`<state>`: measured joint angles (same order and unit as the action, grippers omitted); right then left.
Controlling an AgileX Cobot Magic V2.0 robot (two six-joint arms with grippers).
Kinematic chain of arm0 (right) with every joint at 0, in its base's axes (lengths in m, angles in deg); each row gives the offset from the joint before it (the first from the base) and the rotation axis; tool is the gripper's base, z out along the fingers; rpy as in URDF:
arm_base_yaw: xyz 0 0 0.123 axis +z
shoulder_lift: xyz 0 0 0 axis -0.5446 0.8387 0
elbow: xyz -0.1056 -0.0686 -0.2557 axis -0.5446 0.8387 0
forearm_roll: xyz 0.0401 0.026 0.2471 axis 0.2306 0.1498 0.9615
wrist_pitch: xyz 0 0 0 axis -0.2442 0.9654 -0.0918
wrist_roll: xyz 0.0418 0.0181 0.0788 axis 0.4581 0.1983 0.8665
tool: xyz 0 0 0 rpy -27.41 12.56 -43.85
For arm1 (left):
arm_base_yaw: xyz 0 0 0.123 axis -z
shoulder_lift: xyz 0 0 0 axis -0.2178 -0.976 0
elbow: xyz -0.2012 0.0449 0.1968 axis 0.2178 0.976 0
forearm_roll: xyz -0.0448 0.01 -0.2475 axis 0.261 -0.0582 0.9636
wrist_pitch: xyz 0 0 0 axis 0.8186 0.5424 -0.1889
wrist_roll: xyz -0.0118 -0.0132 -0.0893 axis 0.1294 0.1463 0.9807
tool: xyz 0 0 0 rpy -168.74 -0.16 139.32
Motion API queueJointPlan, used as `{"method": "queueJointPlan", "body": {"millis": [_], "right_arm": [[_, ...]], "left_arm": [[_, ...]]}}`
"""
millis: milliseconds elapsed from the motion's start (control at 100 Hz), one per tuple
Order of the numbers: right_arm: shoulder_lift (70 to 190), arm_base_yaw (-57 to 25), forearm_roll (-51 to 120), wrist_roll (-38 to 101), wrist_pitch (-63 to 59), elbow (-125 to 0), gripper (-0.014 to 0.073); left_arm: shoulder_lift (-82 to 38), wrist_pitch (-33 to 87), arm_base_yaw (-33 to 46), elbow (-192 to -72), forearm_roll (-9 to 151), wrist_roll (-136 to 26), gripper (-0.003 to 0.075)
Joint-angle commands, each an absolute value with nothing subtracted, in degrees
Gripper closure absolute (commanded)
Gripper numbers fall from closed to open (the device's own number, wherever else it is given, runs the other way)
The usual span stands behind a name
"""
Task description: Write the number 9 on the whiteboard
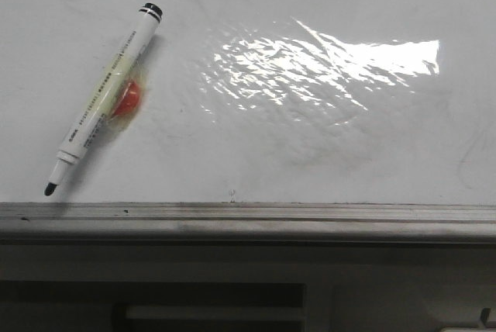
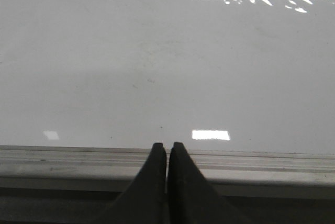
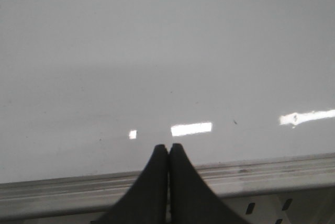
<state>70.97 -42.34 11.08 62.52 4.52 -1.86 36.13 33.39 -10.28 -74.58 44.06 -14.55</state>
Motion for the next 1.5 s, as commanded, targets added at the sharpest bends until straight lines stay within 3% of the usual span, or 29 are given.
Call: {"method": "queueJointPlan", "body": {"millis": [0,1160,1490], "right_arm": [[70.10,-42.72,11.35,62.04,3.67,-0.26,0.0655],[70.10,-42.72,11.35,62.04,3.77,-0.26,0.0655],[70.10,-42.72,11.35,62.04,2.40,-0.26,0.0655]], "left_arm": [[37.74,30.77,-9.80,-73.53,44.08,-14.24,0.0741],[37.74,30.66,-9.79,-73.53,44.08,-14.24,0.0741],[37.74,24.40,-9.79,-73.53,41.54,-14.36,0.0741]]}}
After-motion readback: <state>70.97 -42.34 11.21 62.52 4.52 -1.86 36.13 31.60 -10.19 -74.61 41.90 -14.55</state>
